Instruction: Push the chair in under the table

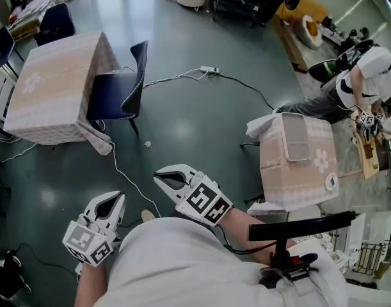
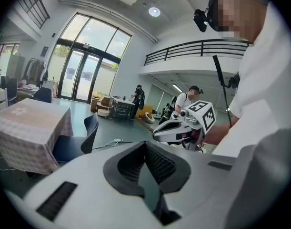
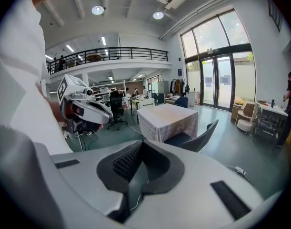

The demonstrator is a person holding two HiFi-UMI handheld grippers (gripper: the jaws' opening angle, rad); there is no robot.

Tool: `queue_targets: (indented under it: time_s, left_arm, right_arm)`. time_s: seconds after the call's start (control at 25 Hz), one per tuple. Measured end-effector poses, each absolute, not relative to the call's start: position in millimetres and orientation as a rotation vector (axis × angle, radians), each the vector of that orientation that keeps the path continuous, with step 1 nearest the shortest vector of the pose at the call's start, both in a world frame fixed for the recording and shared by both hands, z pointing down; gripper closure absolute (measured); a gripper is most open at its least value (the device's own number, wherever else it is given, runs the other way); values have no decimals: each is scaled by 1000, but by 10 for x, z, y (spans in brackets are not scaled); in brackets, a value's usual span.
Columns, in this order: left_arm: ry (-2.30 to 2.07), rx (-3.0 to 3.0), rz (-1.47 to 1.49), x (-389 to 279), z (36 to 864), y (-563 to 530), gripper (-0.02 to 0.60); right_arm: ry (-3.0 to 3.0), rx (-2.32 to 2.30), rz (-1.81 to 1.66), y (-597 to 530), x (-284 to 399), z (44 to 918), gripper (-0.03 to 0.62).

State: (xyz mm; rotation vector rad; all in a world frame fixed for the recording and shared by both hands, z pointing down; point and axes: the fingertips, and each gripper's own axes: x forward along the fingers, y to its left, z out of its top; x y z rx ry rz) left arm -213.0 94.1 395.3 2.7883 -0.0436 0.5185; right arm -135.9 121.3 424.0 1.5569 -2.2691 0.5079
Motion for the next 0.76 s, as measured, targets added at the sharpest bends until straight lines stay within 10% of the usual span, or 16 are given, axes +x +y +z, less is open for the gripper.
queue_targets:
  time_s: [0.76]
  left_arm:
    - [-25,2756,488,-2886,4109,628,572]
  right_arm:
    - [-2232,1548,500,862,-2104,4285,582]
